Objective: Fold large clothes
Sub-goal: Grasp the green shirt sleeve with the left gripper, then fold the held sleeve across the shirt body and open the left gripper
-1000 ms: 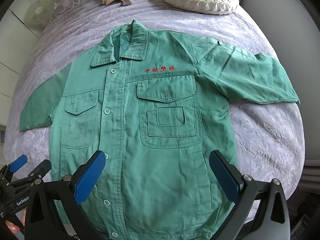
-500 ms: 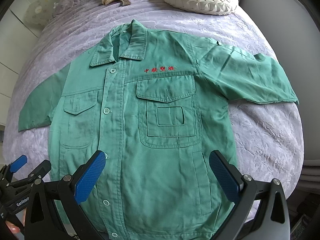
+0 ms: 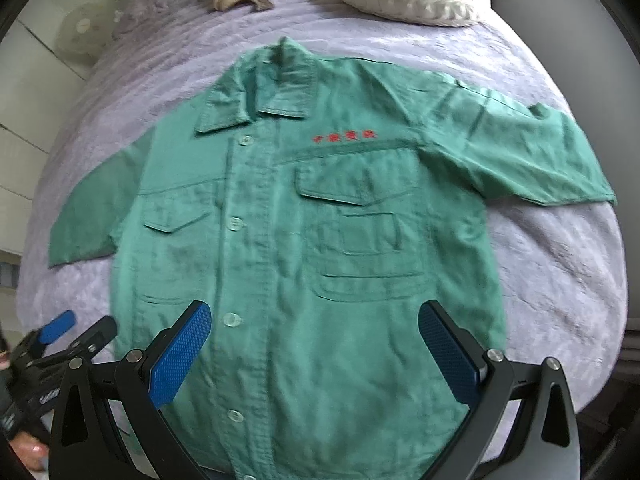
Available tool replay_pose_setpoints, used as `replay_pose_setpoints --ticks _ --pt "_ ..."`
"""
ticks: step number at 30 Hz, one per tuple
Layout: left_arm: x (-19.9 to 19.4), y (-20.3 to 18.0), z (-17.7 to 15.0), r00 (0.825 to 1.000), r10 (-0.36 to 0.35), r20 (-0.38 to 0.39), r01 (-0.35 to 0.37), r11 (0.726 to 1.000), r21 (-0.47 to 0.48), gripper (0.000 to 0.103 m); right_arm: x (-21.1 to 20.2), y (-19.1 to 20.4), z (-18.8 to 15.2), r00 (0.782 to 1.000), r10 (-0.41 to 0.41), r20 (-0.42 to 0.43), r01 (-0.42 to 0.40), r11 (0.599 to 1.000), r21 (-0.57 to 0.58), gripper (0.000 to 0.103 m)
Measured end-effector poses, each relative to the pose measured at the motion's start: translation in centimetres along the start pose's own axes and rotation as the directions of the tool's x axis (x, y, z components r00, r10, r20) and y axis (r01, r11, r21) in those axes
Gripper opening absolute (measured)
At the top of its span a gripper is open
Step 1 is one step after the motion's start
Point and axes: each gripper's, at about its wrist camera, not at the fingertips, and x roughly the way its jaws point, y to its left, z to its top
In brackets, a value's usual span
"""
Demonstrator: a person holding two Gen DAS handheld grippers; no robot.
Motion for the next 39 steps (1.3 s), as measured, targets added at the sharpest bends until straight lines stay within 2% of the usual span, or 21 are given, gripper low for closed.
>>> replay_pose_setpoints --ticks 4,6,9,11,14,16,19,22,24,25,26,27,28,30,32,35,37,39 --pt "2.0 5.3 1.2 0.999 -0.033 0.026 0.035 0.994 -0.1 0.103 1.9 2.7 -0.2 0.995 0.087 -0.038 -0.088 0.996 -0.018 0.103" --pt "3.0 8.6 1.9 0.998 -0.023 0.053 0.031 0.988 -0.154 0.103 3.1 4.7 -0.4 0.988 0.133 -0.081 -0.137 0.989 -0.048 0.103" --pt "4.5 13.9 3.0 0.996 -0.004 0.094 0.028 0.969 -0.247 0.103 4.8 7.9 -1.0 0.986 0.118 -0.115 -0.131 0.984 -0.119 0.103" --pt "5.6 17.8 3.9 0.994 0.033 0.107 0.002 0.952 -0.307 0.103 6.2 9.7 -1.5 0.983 0.124 -0.138 -0.144 0.979 -0.147 0.103" --pt "6.5 23.9 5.1 0.983 0.107 0.151 -0.036 0.912 -0.409 0.103 8.3 11.7 -2.0 0.976 0.129 -0.174 -0.159 0.973 -0.168 0.103" --pt "7.0 28.4 5.7 0.973 0.125 0.192 -0.012 0.865 -0.502 0.103 9.2 12.9 -2.4 0.974 0.128 -0.189 -0.165 0.968 -0.191 0.103" --pt "7.9 33.2 6.1 0.963 0.163 0.217 -0.004 0.808 -0.589 0.103 10.0 14.4 -2.7 0.972 0.134 -0.193 -0.177 0.958 -0.227 0.103" --pt "9.1 36.1 6.4 0.958 0.169 0.23 0.017 0.771 -0.637 0.103 11.4 15.5 -2.9 0.969 0.133 -0.209 -0.183 0.954 -0.239 0.103" --pt "9.7 37.0 6.5 0.956 0.168 0.239 0.03 0.757 -0.652 0.096 12.3 16.1 -3.0 0.967 0.135 -0.218 -0.187 0.953 -0.239 0.103" --pt "9.7 37.0 6.5 0.954 0.17 0.247 0.033 0.758 -0.652 0.073 12.6 16.5 -3.1 0.966 0.139 -0.219 -0.191 0.952 -0.24 0.103" --pt "9.7 37.4 6.6 0.955 0.16 0.251 0.041 0.764 -0.644 0.043 12.9 16.8 -3.2 0.966 0.141 -0.217 -0.193 0.951 -0.241 0.103" --pt "9.7 37.2 6.6 0.956 0.124 0.266 0.072 0.779 -0.623 0.029 13.1 17.1 -3.2 0.966 0.144 -0.216 -0.195 0.95 -0.242 0.103" --pt "9.4 37.5 7.0 0.954 0.1 0.284 0.099 0.787 -0.609 0.009 13.2 17.3 -3.3 0.966 0.145 -0.212 -0.196 0.951 -0.241 0.103" --pt "8.4 37.4 7.0 0.946 0.105 0.308 0.1 0.807 -0.582 0.002 13.5 17.6 -3.1 0.967 0.151 -0.206 -0.199 0.951 -0.238 0.103" --pt "7.1 36.6 7.0 0.932 0.062 0.356 0.15 0.831 -0.536 0.002 13.5 17.8 -3.0 0.969 0.16 -0.186 -0.201 0.952 -0.231 0.103" --pt "4.1 34.5 7.5 0.899 0.006 0.437 0.209 0.872 -0.442 0.002 12.9 17.2 -2.7 0.973 0.174 -0.149 -0.204 0.956 -0.212 0.103" --pt "1.6 31.3 8.5 0.871 -0.054 0.489 0.246 0.908 -0.338 0.002 12.3 16.5 -2.5 0.975 0.186 -0.121 -0.206 0.959 -0.193 0.103" --pt "0.0 28.3 9.6 0.848 -0.118 0.516 0.278 0.929 -0.245 0.002 11.7 15.4 -2.1 0.976 0.195 -0.093 -0.208 0.964 -0.165 0.103"
